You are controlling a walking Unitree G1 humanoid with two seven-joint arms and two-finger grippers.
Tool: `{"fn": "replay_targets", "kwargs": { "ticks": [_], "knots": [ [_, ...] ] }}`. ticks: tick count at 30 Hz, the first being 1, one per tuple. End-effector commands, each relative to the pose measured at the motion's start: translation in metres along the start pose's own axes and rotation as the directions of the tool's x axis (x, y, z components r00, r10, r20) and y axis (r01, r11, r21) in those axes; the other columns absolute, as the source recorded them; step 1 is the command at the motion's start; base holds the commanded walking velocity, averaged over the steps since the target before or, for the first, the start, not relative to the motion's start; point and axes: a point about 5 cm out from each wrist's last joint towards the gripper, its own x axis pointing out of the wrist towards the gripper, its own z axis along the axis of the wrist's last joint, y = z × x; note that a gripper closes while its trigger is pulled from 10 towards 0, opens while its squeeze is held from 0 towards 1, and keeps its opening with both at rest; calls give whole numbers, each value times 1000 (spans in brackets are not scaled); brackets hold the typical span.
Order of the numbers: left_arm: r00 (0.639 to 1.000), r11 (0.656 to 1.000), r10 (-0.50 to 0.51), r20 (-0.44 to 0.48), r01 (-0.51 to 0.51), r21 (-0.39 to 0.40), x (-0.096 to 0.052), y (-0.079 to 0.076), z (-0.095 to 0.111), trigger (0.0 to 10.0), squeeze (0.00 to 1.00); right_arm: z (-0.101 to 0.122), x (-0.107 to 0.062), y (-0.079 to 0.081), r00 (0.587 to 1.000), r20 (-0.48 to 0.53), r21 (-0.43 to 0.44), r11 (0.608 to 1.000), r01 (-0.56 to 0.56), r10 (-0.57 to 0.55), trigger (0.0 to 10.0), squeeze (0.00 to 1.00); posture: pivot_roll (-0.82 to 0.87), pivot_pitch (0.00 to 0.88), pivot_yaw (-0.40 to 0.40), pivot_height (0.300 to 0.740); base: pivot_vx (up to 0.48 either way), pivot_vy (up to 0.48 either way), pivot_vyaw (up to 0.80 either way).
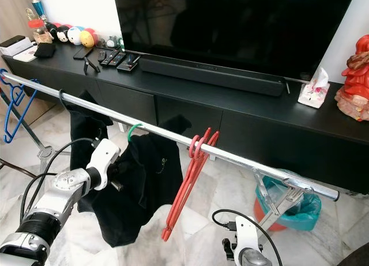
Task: Hang hanger
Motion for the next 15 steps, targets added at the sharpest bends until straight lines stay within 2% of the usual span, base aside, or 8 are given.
{"fn": "replay_targets", "kwargs": {
  "ticks": [1,6,8,10,13,15],
  "knots": [
    [998,999,38,-43,-38,-2,0,-1,-10,10000,0,0,0,2,1000,-4,-3,1000,-6,6,10000,0,4,0,17,740,0,0,0],
    [990,988,141,-24,-142,-60,2,2,-10,10000,0,0,0,1,1000,-2,-5,1000,-7,7,10000,0,3,0,16,740,0,0,0],
    [989,988,143,-18,-144,-62,2,2,-10,10000,0,0,0,1,1000,-1,-5,1000,-7,7,10000,0,4,0,15,740,0,0,0],
    [987,985,160,25,-158,-73,1,4,-6,10000,0,0,0,1,1000,1,-3,1000,-7,7,10000,0,3,0,15,740,0,0,0],
    [977,984,158,143,-145,-101,-3,6,8,10000,0,0,0,1,1000,3,-1,1000,-5,5,10000,0,5,0,15,740,0,0,0],
    [969,988,146,202,-131,-86,-7,6,16,10000,0,0,0,1,1000,4,-3,1000,-4,4,10000,0,9,0,15,740,0,0,0]
  ]
}}
